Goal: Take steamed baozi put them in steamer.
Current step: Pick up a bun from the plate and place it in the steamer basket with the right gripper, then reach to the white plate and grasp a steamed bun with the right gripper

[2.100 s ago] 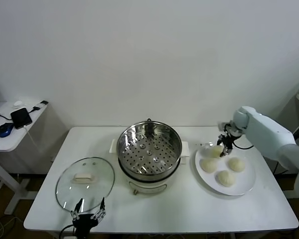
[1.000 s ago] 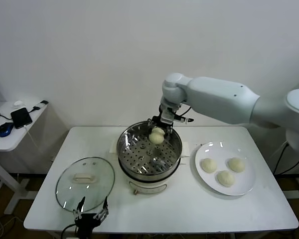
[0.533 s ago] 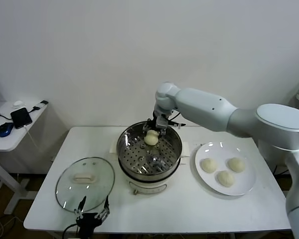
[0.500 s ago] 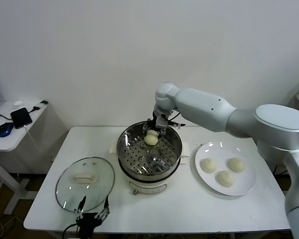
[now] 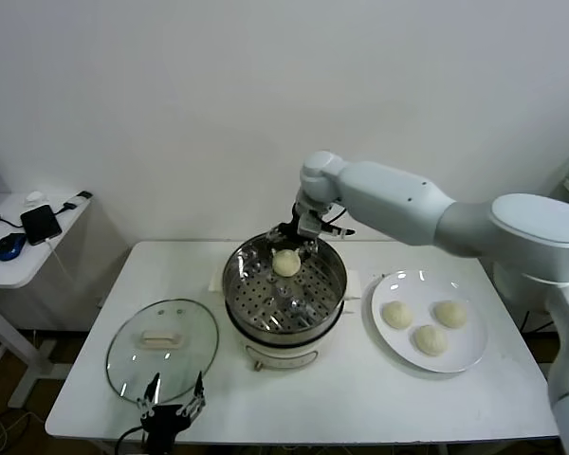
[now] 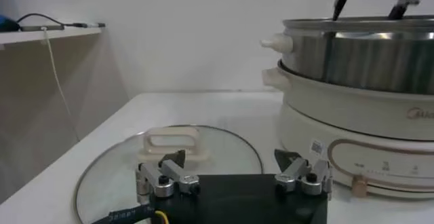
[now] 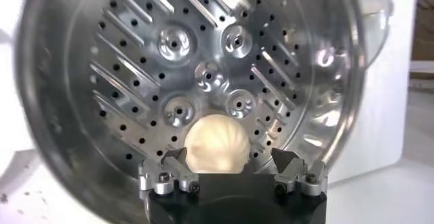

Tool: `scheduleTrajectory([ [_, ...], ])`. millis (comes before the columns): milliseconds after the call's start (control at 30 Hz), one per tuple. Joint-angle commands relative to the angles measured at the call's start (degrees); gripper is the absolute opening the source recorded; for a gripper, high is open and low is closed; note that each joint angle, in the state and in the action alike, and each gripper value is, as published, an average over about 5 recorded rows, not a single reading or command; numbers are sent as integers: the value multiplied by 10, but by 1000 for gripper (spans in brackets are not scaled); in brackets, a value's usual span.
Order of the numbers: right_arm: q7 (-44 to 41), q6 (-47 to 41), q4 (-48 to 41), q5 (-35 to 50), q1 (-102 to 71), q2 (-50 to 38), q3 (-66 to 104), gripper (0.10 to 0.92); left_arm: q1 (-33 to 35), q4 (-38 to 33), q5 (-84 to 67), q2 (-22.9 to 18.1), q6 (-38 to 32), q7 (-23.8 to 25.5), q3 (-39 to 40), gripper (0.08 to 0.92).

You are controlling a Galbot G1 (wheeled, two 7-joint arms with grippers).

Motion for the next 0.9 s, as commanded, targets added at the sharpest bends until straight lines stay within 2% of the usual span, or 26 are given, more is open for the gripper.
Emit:
scheduleTrajectory([
  [33,-87,-199,112,364,195,-144,-197,823,1,-4,2,-1,0,0,0,823],
  [233,-46,-324,140,326,209,-271,-288,823,-3,-4,-2,2,-1,0,-5,823],
  [467,8,-434,194,326,93,-359,-265,823,-4,-3,-4,1,0,0,-12,823],
  [633,44,-470,162,293,-37,-358,-165,823,-3,-1,-3,-2,0,0,-16,823],
  [900,55,-484,75,233,-143,-289,-65,823,6,-2,1,-8,-2,0,-16,823],
])
